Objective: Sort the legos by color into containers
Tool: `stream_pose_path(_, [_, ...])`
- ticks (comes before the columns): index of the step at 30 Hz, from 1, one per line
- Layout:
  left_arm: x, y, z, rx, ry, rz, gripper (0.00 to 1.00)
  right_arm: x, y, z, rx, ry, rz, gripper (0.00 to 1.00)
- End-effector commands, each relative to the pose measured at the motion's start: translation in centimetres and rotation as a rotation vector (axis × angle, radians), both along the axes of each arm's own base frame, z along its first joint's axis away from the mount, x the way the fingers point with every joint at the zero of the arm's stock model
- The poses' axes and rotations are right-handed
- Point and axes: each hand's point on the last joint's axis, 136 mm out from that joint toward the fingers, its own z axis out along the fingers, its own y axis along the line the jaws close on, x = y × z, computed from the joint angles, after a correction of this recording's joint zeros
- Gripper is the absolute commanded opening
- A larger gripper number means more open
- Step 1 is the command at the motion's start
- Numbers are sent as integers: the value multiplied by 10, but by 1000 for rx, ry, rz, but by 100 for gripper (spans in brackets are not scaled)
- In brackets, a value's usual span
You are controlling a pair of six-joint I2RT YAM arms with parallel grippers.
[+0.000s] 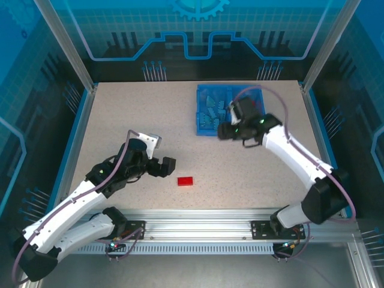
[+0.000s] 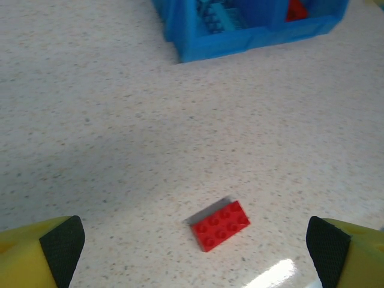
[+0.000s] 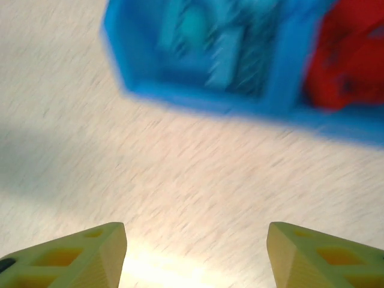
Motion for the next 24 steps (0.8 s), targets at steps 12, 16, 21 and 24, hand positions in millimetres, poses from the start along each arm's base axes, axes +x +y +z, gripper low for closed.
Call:
stream_pose_path(12, [-7,50,-29,168,24,169,99,-101,139,-93,89,282,-3,96])
stream_pose_path(16, [-9,65,-35,199,29,244,99,-102,151,-111,26,281,10,100])
stream_pose_path(21, [-12,67,-40,185,23,254,99,-98,165,-124,-60,213,55,100])
stream_pose_path(24, [-13,73,-41,189,14,279,99,-97,166,-135,-98,203,36,99])
